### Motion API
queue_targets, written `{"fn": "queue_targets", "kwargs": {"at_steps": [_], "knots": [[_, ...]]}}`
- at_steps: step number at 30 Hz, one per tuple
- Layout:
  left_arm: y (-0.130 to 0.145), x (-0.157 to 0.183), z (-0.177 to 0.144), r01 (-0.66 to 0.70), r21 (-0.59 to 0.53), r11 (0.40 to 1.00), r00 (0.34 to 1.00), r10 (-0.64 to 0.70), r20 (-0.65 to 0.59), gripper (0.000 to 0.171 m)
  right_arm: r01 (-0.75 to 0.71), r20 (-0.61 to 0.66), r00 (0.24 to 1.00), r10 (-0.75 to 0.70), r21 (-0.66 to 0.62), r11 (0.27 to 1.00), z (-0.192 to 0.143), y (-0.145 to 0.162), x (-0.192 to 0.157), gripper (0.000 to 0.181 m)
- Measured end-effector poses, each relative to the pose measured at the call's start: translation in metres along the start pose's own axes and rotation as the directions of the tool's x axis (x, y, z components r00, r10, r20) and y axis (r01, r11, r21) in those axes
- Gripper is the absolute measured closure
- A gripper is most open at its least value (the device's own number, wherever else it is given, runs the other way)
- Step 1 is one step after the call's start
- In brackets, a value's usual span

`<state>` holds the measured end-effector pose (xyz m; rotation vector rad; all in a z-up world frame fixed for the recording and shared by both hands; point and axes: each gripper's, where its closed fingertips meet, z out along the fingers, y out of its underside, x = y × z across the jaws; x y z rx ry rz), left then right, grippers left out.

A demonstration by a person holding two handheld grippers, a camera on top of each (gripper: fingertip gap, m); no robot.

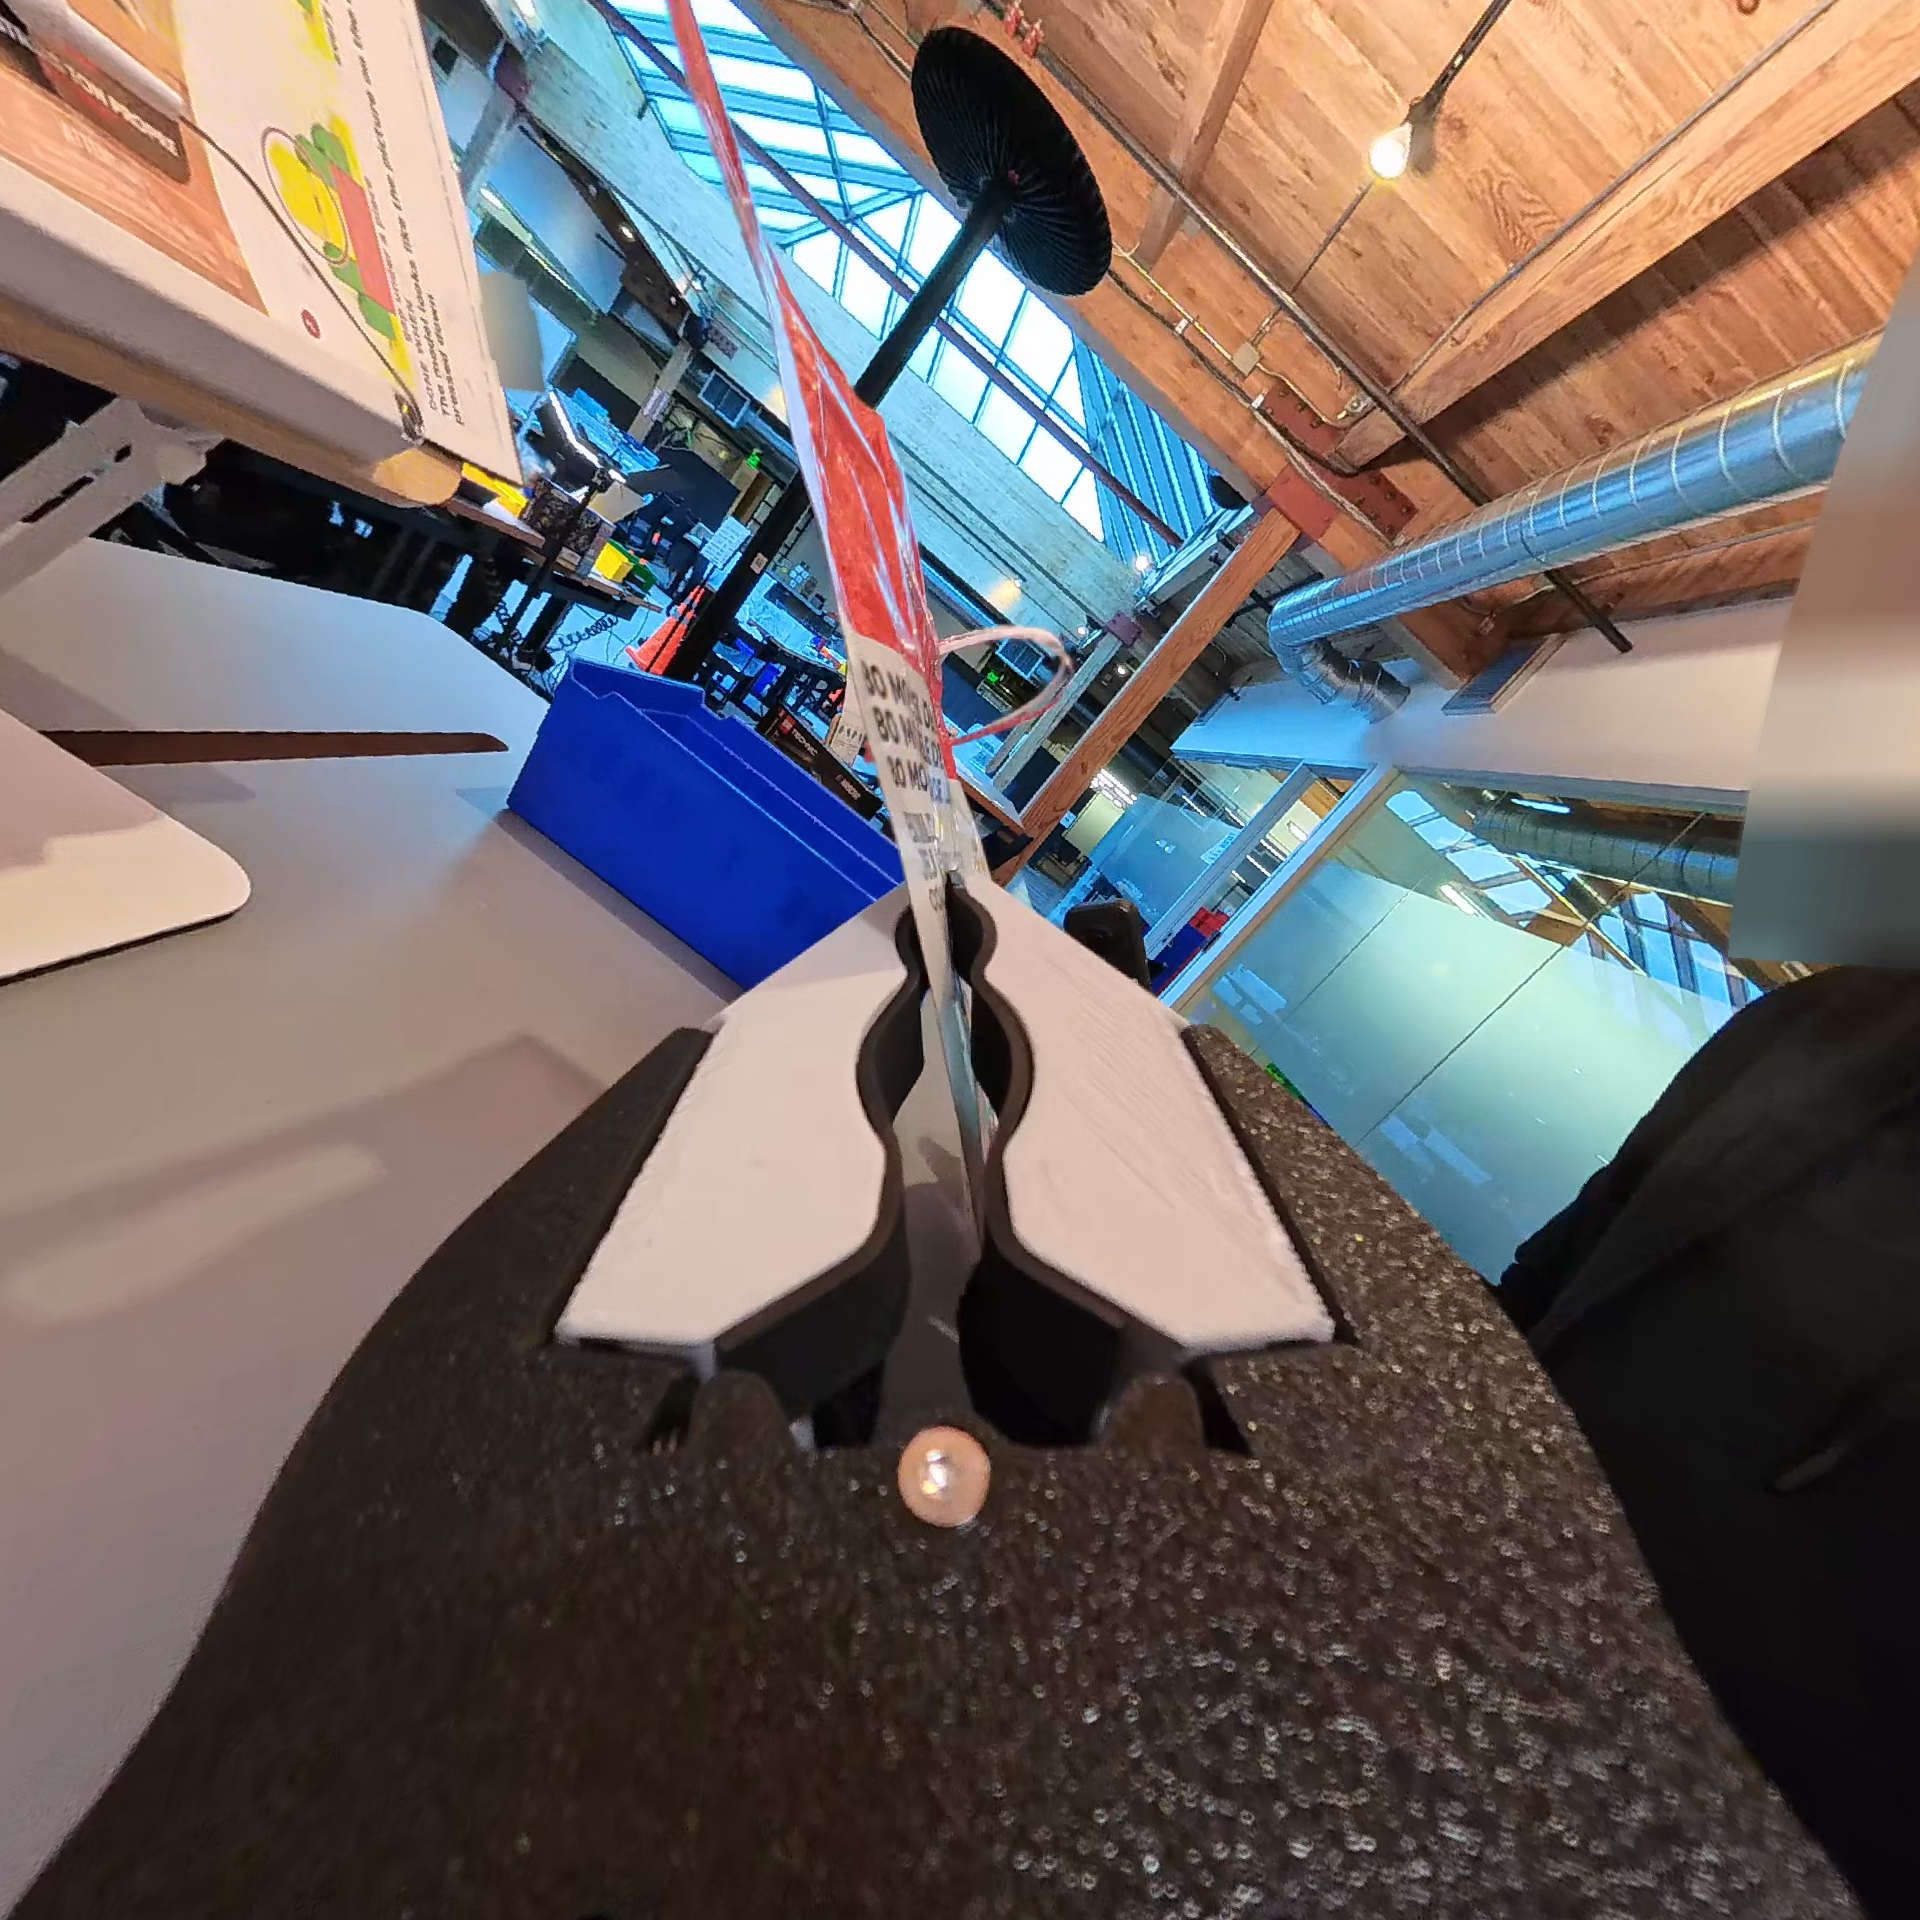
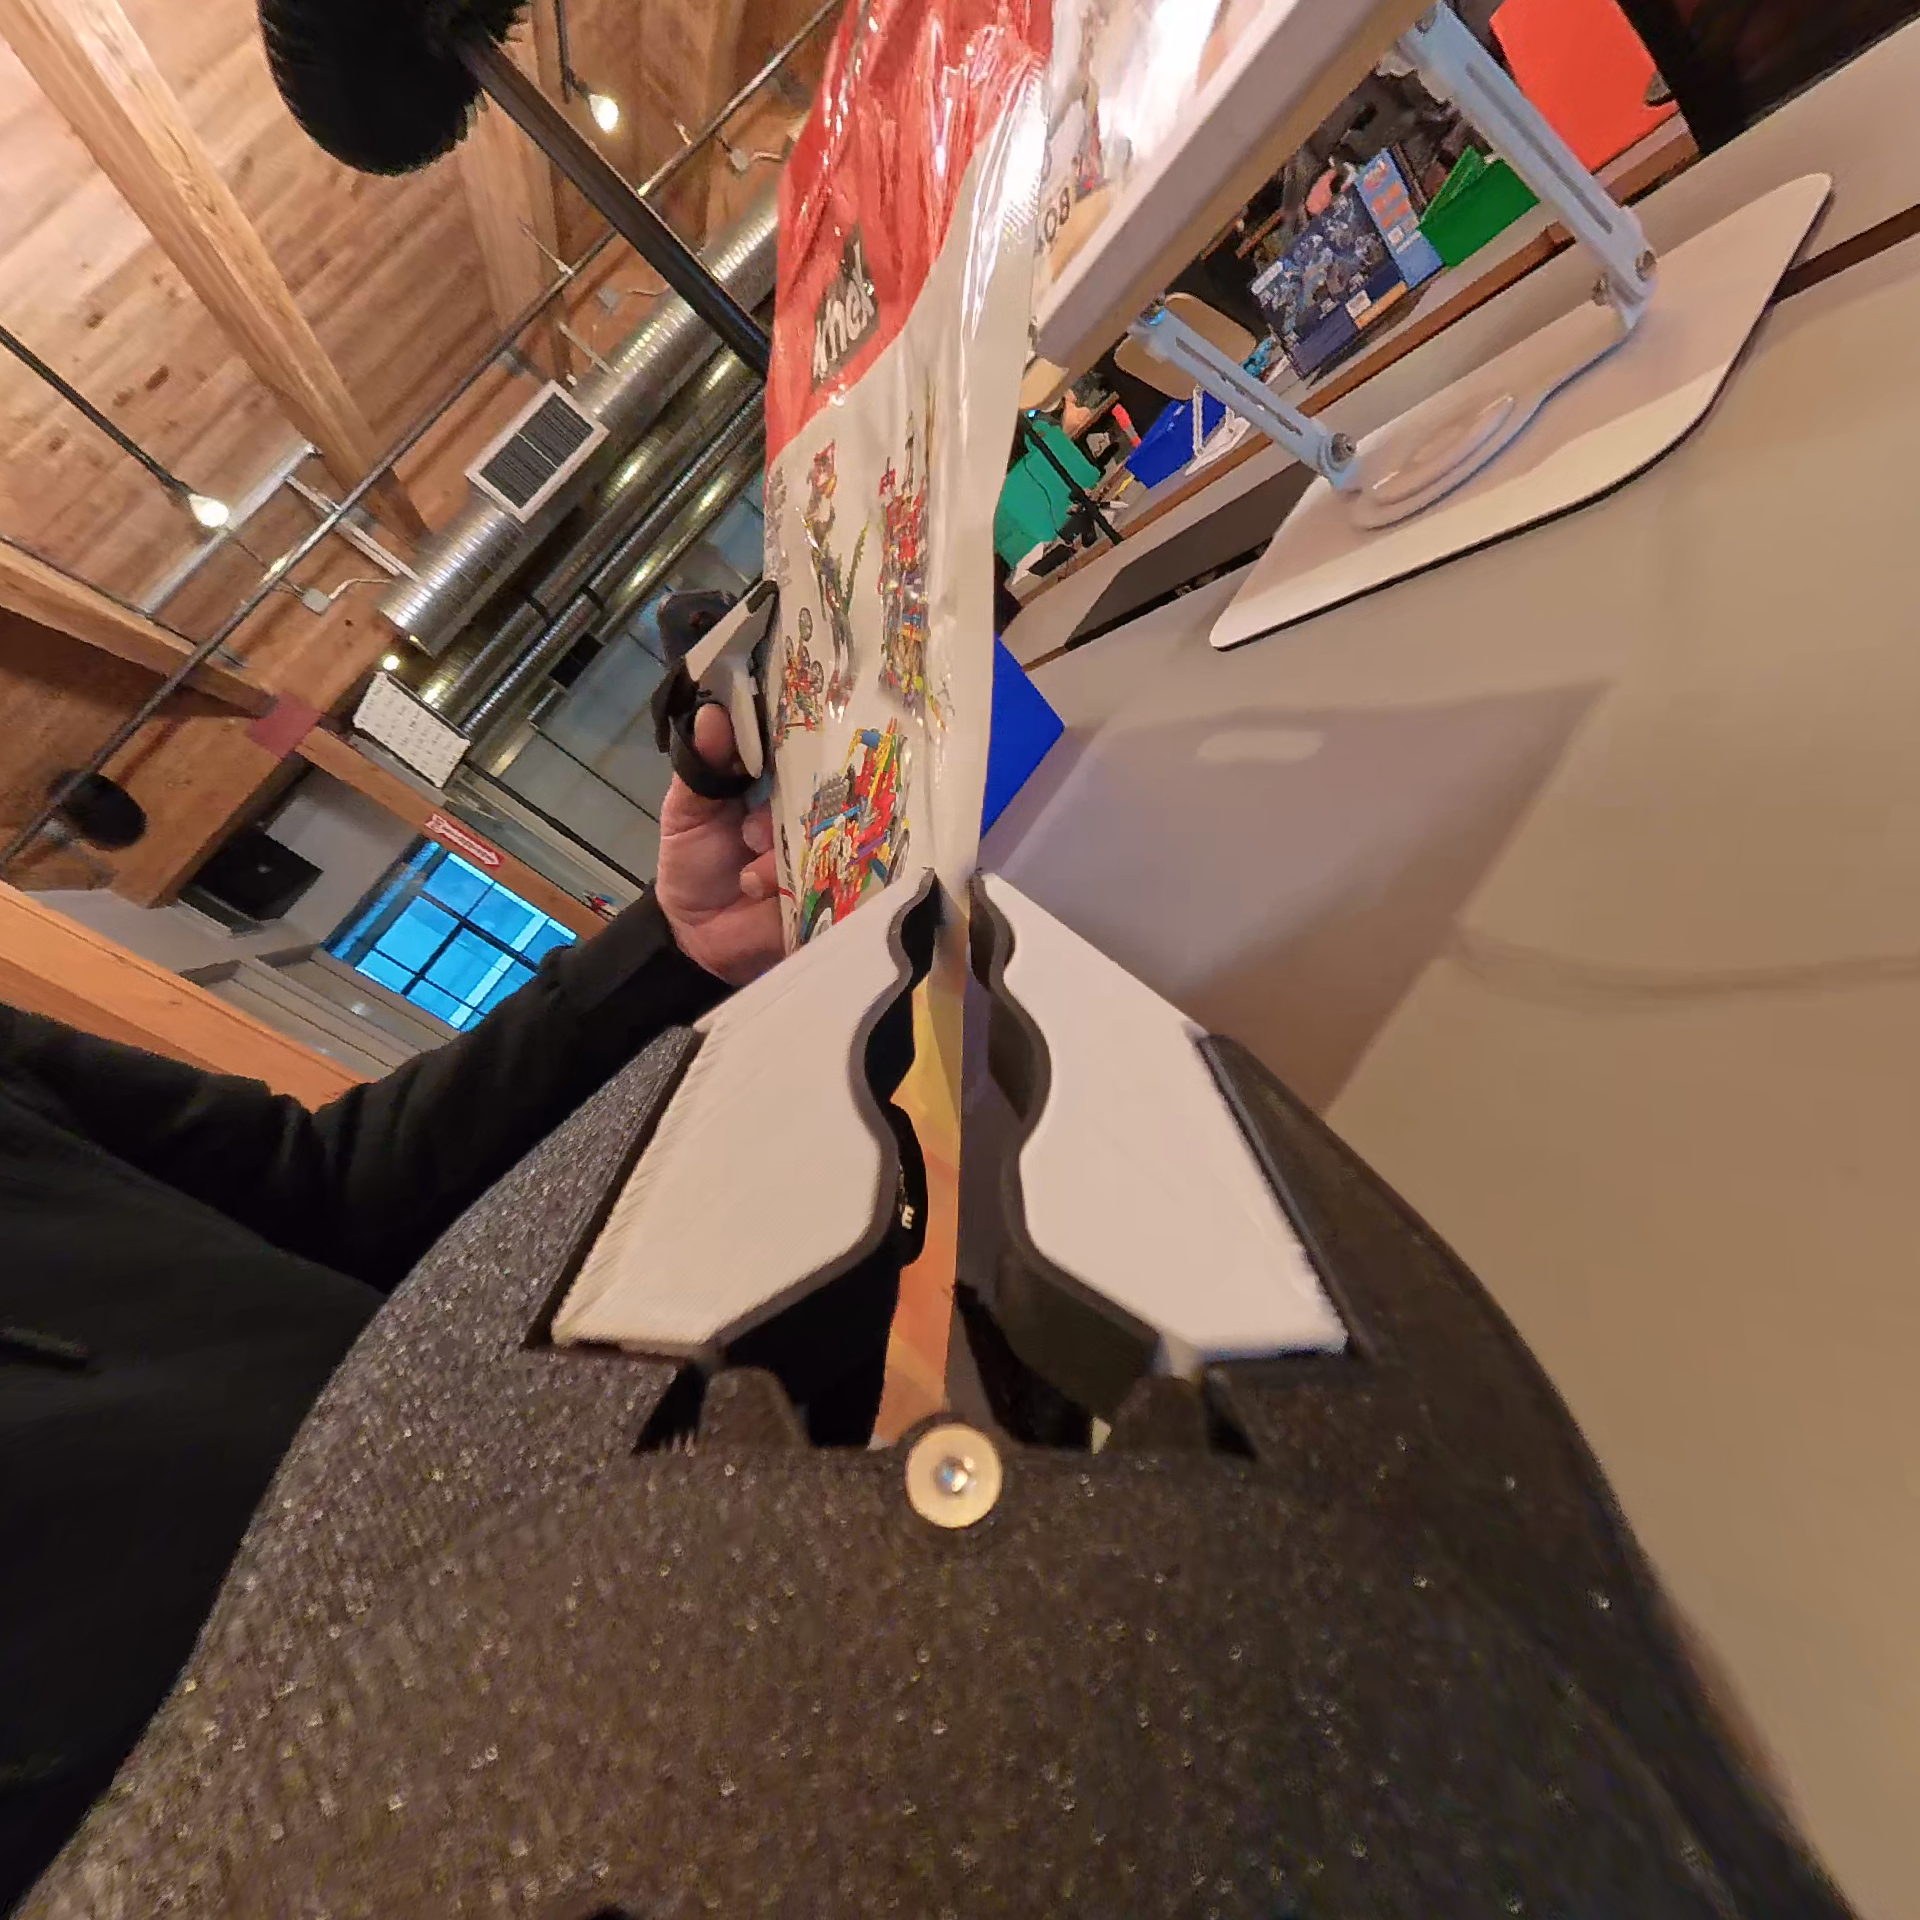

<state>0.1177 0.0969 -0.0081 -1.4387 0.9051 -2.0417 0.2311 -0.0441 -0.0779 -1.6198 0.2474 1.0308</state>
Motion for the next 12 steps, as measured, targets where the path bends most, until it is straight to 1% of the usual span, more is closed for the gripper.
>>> {"fn": "queue_targets", "kwargs": {"at_steps": [5,12], "knots": [[-0.005,0.007,0.002,0.007,0.005,1.0,1.0,-0.007,-0.014,0.171,0.003,0.027,1.0,-0.004,0.013,1.0,-0.003,-0.007,-0.012,0.181],[-0.012,0.017,0.006,-0.001,0.004,1.0,0.999,0.001,-0.035,0.171,0.013,0.037,0.999,-0.014,0.024,1.0,-0.004,-0.014,-0.018,0.181]]}}
